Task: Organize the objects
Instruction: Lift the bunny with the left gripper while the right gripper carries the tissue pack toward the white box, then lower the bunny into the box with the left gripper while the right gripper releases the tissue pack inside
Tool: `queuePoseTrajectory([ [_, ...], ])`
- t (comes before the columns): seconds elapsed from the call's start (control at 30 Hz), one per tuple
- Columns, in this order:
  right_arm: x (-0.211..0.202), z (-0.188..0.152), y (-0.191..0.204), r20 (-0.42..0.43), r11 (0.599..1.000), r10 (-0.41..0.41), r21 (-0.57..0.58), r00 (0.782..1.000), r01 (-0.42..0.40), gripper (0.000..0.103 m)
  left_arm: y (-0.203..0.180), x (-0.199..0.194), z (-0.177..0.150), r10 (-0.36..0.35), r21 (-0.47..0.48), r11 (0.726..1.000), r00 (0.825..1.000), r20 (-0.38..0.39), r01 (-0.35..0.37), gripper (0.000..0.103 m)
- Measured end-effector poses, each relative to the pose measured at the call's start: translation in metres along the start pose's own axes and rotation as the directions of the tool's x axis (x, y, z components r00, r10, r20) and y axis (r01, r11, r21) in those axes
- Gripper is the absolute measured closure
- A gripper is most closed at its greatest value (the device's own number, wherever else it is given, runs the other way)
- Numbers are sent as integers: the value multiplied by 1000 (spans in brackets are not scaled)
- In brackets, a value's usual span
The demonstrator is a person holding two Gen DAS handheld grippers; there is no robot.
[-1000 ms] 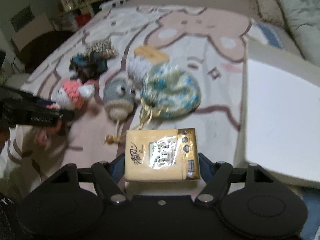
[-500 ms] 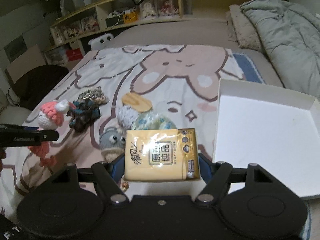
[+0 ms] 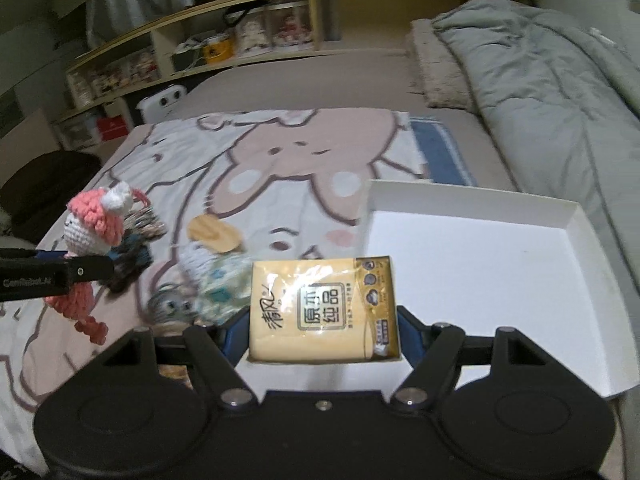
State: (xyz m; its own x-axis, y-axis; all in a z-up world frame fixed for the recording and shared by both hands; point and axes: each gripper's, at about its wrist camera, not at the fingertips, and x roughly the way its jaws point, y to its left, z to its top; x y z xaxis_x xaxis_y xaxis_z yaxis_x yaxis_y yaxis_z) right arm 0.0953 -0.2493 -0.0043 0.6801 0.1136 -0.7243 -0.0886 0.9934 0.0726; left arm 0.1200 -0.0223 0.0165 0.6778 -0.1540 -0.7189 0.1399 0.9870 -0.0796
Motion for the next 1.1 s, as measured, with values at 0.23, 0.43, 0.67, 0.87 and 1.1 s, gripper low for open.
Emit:
queuePoseTrajectory([
  [0.23, -7, 8, -48, 6, 998, -60, 37, 998, 59, 29, -64, 13, 25, -97, 30, 995, 995, 33, 96, 61],
  [0.43, -11, 6, -88, 6, 991, -112, 79, 994, 111, 29, -114, 26, 30, -193, 35, 981, 980, 40, 192, 61],
  [0.67, -5, -7, -127, -29, 982, -141, 122, 990, 144, 29, -156, 56, 22, -266, 4, 964, 964, -16, 266, 61],
  [0.87, 3, -21, -146, -67, 977, -138, 152, 988, 147, 29, -170, 87, 3, -257, -45, 966, 961, -99, 254, 61],
  [1.1, 14, -29, -152, -100, 974, -127, 174, 987, 143, 29, -174, 114, -15, -196, -82, 980, 962, -189, 183, 61],
])
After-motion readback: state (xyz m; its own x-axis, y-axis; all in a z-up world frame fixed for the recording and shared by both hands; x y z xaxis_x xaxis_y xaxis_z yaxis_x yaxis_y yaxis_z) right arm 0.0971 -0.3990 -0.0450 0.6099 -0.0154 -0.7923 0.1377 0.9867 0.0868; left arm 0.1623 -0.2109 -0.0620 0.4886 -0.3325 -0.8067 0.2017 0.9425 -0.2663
